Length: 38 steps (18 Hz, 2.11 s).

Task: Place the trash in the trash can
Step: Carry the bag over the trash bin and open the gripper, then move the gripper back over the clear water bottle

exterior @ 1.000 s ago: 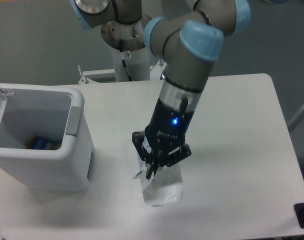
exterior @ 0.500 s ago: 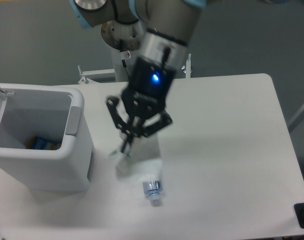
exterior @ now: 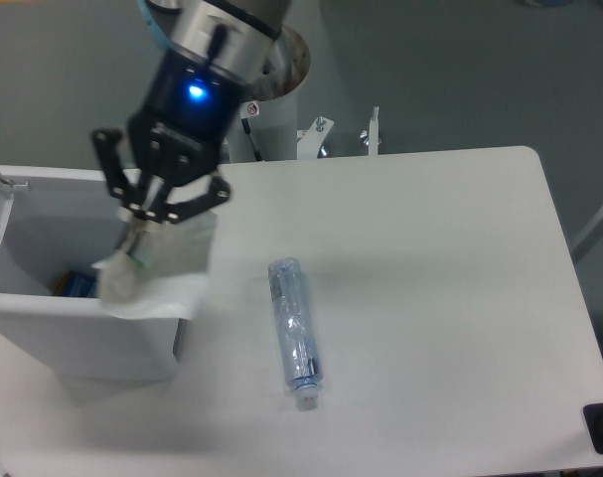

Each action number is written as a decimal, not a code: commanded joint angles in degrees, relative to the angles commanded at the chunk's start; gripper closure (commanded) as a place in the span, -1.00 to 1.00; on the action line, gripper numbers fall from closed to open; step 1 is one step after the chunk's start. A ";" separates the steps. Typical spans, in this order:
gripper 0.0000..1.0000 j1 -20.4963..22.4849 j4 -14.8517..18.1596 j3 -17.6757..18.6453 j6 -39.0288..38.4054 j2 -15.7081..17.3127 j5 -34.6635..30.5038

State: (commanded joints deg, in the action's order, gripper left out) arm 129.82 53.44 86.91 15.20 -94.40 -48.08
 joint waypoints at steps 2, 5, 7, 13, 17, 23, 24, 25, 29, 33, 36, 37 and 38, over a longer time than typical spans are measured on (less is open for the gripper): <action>1.00 -0.80 -0.53 2.72 0.44 1.31 0.00; 1.00 -1.41 -0.53 4.84 1.41 1.76 0.00; 0.98 -2.73 -0.53 5.20 1.50 1.76 -0.09; -0.05 -3.43 -0.62 5.55 1.93 0.97 -0.09; -0.28 -3.43 -0.70 5.37 2.55 0.71 -0.18; -0.52 -3.09 -0.62 2.83 2.55 -0.61 -0.18; -0.52 -2.82 -0.53 2.21 2.46 -0.87 -0.18; -0.52 -2.12 -0.53 1.95 2.46 -1.05 -0.35; -0.55 3.50 -0.53 0.19 2.46 -1.84 -0.35; -0.74 6.32 -0.09 -3.05 2.38 -5.87 -1.05; -0.88 7.20 0.35 -4.38 2.38 -8.95 -5.08; -0.91 7.55 0.35 -4.38 2.38 -9.92 -7.01; -0.92 7.99 0.26 -4.38 2.46 -11.15 -8.77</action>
State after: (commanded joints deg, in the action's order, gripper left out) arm 137.81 53.70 82.53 17.67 -105.54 -56.85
